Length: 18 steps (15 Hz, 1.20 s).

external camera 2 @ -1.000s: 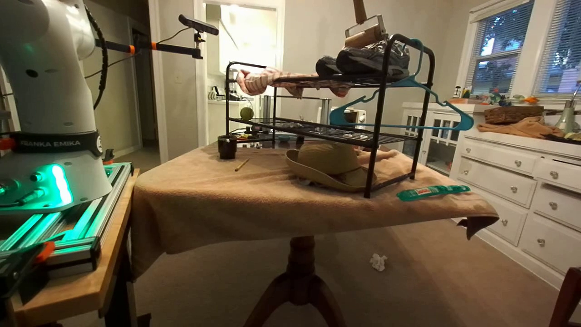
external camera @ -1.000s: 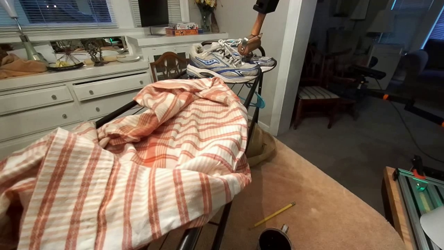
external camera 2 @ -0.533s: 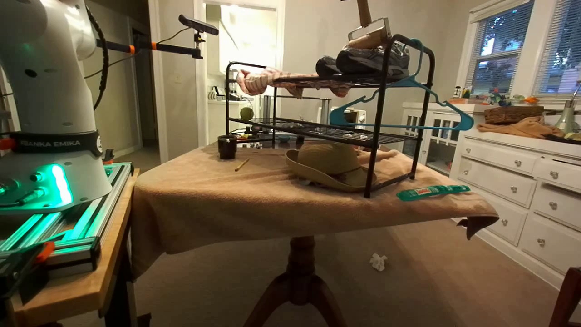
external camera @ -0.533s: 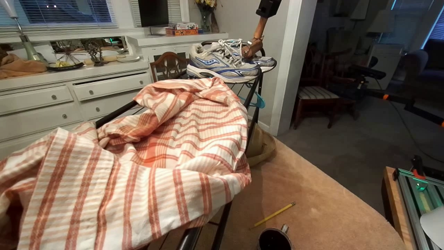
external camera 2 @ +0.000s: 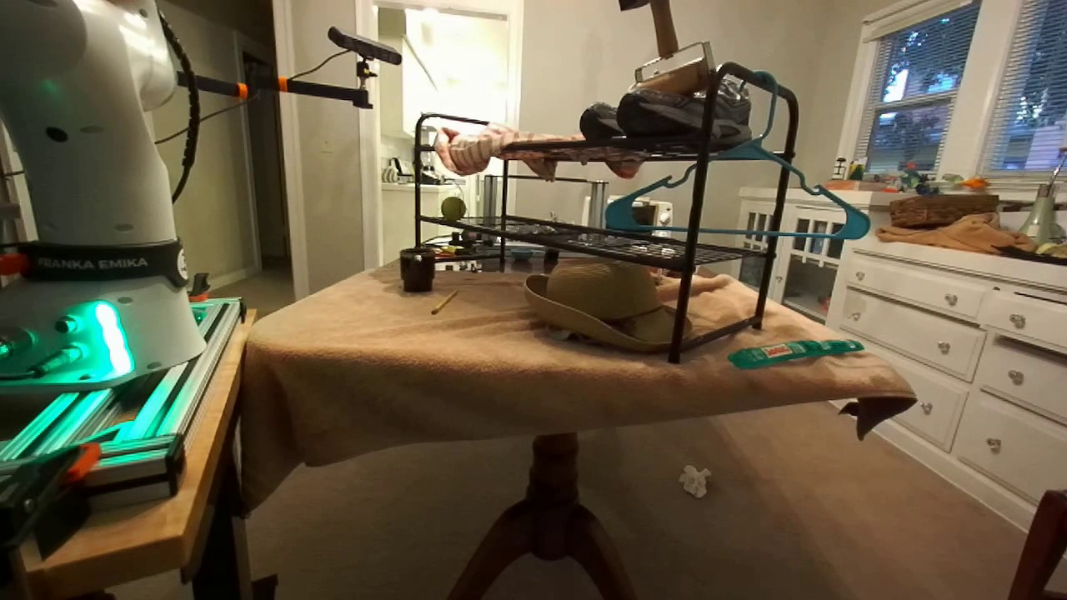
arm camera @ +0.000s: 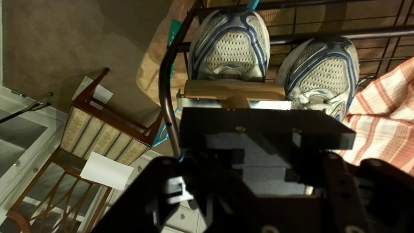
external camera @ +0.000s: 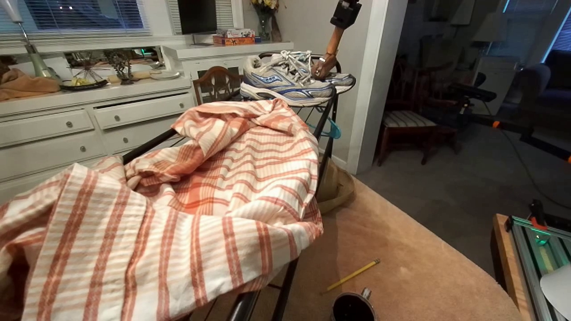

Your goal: Use the wooden roller to roll over the sneakers.

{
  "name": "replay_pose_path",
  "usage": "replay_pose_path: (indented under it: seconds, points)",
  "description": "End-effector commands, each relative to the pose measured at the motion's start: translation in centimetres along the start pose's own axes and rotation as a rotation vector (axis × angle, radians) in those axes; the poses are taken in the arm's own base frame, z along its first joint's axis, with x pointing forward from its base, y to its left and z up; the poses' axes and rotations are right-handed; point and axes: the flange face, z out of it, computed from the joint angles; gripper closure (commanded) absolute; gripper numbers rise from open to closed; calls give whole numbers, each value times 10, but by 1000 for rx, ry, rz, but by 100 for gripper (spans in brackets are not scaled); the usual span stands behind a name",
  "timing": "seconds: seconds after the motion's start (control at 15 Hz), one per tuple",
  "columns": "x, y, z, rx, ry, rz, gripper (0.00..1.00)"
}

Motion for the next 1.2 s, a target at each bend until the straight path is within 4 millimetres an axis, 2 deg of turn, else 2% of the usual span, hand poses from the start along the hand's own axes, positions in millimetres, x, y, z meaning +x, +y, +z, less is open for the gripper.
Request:
replay_pose_path:
  seconds: [0.0,0.4,0.67,1.13]
  points:
    - [-13,1,0,29,-63,-31,65]
    - [-23,4,-4,28,-117,-46,65]
    - [-17,0,5,31,-102,-46,65]
    - [0,-10,15,46,34,-8,65]
